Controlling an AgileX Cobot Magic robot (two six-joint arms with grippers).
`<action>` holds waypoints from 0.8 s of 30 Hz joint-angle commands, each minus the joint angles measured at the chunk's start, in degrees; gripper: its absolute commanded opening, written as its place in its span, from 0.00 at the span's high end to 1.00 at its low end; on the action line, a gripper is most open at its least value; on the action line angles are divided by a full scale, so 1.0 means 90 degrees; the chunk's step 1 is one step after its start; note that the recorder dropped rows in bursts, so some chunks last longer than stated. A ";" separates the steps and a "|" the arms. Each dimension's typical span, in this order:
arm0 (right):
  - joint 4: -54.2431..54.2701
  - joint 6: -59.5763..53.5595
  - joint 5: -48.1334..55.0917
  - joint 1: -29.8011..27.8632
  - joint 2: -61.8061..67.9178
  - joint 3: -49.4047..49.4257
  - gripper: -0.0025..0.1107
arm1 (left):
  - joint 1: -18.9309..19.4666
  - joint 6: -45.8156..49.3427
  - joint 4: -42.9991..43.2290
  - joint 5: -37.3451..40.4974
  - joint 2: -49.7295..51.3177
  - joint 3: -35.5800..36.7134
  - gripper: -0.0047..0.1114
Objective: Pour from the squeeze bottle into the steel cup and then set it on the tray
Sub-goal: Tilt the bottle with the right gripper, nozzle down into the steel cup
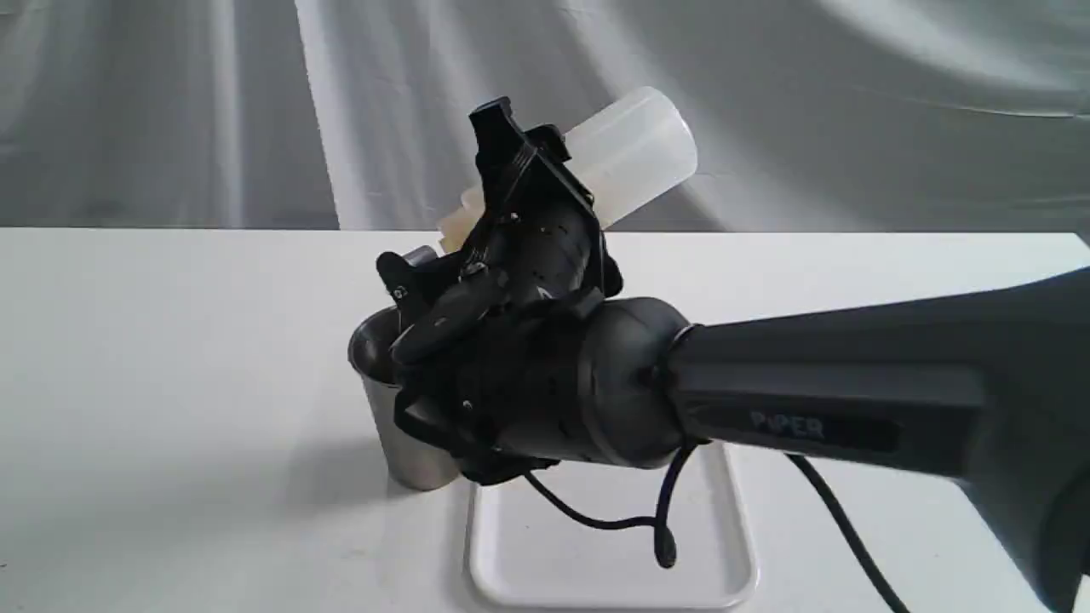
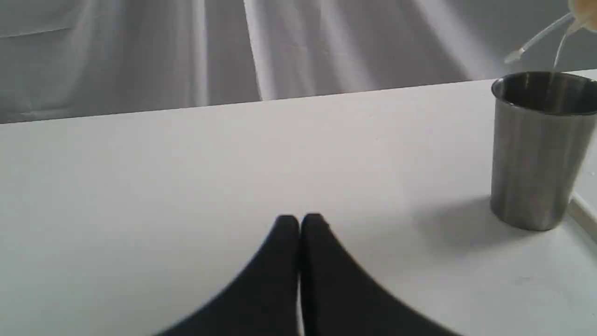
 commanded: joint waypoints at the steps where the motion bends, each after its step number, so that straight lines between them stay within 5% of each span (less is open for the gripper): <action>1: -0.0252 -0.0253 0.0179 0.0027 -0.0107 -0.0071 0.86 | 0.0010 -0.0031 -0.0004 -0.0048 -0.0016 0.0028 0.96; 24: -0.0252 -0.0771 0.0166 0.0027 -0.0107 -0.0071 0.86 | 0.0010 -0.0041 -0.0004 -0.0048 -0.0016 0.0028 0.96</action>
